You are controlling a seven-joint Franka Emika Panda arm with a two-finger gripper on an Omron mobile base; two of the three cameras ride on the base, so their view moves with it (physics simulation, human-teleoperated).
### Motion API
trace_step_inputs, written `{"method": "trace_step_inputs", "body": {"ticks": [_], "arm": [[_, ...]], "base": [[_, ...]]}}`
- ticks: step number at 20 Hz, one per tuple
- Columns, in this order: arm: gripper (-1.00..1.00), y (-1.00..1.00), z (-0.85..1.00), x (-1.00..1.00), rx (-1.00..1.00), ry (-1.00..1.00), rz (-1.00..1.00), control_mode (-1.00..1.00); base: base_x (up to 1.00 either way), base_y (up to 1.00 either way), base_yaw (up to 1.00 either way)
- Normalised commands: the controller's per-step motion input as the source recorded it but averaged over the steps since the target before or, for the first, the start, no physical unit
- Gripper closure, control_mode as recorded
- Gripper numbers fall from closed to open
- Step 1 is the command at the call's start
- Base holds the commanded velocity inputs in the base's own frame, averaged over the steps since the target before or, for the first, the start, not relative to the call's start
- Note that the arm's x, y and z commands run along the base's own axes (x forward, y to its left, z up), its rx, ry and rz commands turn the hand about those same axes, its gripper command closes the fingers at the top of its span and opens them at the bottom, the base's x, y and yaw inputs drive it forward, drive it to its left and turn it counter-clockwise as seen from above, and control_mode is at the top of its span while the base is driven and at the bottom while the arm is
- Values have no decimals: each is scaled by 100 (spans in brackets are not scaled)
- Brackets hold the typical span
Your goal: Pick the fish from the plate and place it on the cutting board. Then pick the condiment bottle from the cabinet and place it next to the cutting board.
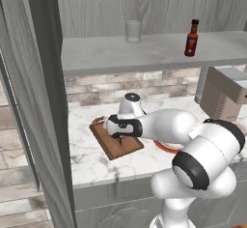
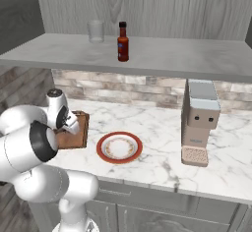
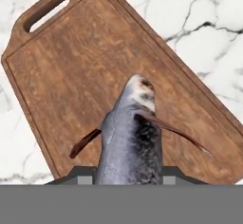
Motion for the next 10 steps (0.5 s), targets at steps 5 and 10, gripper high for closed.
{"method": "trace_step_inputs", "body": {"ticks": [5,10], "arm": [[100,0,-24,9,0,0,0,-100],[100,0,-23,8,0,0,0,-100]], "base": [[0,0,0],[0,0,0]]}}
